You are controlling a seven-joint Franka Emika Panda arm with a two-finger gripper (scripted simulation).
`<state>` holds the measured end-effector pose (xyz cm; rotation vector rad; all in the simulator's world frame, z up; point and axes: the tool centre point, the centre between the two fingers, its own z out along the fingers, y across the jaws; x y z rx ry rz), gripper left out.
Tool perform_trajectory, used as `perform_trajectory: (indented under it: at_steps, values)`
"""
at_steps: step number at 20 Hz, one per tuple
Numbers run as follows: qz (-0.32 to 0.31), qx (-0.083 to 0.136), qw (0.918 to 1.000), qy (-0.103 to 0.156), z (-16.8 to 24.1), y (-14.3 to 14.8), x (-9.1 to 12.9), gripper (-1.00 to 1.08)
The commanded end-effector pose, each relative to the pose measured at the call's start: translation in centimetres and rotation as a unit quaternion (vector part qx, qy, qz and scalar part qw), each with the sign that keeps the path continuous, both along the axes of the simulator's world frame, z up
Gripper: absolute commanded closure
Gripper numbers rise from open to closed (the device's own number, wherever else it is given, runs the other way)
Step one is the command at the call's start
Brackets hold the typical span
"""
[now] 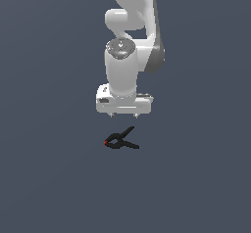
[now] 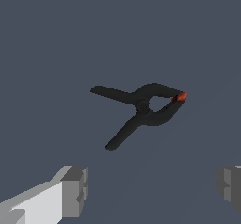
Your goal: Pick up the object and move it to a goal position.
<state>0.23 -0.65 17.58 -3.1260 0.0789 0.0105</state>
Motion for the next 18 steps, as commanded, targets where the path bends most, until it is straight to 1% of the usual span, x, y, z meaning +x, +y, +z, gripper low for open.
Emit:
perform_trajectory:
  at_steps: [1,13,18]
  values:
    - [0.0,0.0,1.0,0.0,0.0,0.0,0.0,-0.92]
    - [0.006,0.003,1.0,-0.002,0.93,-0.69,0.28,-0.92]
    - [-0.006,0.003,1.0,-0.002,0.68,-0.69,0.35,-0.92]
